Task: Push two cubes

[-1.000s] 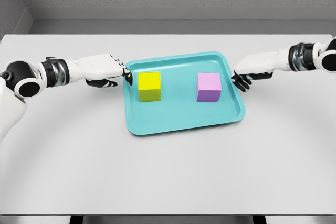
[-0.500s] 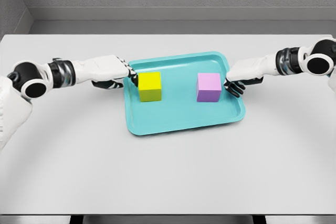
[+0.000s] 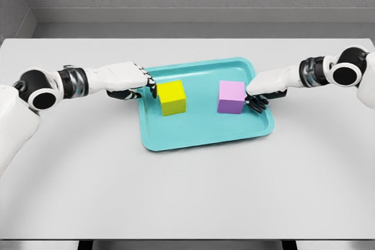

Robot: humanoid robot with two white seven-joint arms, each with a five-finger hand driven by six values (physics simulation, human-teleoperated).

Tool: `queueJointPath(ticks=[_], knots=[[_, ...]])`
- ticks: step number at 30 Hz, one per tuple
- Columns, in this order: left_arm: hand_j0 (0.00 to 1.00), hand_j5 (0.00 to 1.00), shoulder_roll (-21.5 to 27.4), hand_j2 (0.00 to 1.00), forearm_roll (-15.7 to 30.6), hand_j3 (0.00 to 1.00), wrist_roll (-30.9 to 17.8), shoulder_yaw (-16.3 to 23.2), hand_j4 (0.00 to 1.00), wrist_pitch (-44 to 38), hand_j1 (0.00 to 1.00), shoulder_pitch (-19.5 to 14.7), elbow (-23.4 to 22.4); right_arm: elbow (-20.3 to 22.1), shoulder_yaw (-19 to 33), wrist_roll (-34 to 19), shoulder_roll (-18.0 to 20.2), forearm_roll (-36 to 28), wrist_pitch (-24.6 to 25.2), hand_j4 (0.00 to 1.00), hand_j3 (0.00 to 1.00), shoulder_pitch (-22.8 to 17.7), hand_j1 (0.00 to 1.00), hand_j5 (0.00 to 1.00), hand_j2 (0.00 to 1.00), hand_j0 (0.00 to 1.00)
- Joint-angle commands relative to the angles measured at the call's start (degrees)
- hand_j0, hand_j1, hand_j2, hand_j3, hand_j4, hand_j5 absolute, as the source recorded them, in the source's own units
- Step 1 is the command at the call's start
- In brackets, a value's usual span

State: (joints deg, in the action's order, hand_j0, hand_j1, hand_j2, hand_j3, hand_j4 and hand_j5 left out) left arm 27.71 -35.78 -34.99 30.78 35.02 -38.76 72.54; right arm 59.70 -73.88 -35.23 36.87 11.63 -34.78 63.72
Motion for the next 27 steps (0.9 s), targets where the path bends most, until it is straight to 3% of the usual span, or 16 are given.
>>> queueJointPath(ticks=[1, 6, 13, 18, 27], knots=[[0.6, 0.6, 1.3, 0.6, 0.27, 0.6, -0.01, -0.29, 0.6, -0.02, 0.6, 0.0, -0.21, -0.02, -0.39, 0.23, -0.31, 0.41, -0.22, 0.14, 0.14, 0.0, 0.14, 0.14, 0.14, 0.14], [0.59, 0.59, 0.07, 0.59, 0.18, 0.59, -0.01, -0.29, 0.59, -0.02, 0.59, -1.23, -4.08, 0.15, -0.39, 0.23, -1.1, 0.41, -0.22, 0.14, 0.14, 0.18, 0.14, 0.14, 0.14, 0.14], [0.59, 0.59, -3.36, 0.59, 0.53, 0.59, -0.01, 0.15, 0.59, -0.02, 0.59, -1.32, -3.81, -0.29, -0.74, 0.23, -1.28, 0.41, -0.22, 0.14, 0.14, 0.44, 0.14, 0.14, 0.14, 0.14], [0.59, 0.59, -4.59, 0.59, 0.45, 0.59, -0.01, 0.24, 0.59, -0.02, 0.59, -1.41, -3.73, -3.1, -0.74, 0.23, -1.28, 1.55, -0.22, 0.14, 0.14, 0.53, 0.14, 0.14, 0.14, 0.14], [0.59, 0.59, -4.86, 0.59, 0.27, 0.59, -0.01, 0.15, 0.59, -0.02, 0.59, -2.9, -5.75, -5.73, -0.74, 0.23, -3.47, 2.95, -0.22, 0.14, 0.14, 0.88, 0.14, 0.14, 0.14, 0.14]])
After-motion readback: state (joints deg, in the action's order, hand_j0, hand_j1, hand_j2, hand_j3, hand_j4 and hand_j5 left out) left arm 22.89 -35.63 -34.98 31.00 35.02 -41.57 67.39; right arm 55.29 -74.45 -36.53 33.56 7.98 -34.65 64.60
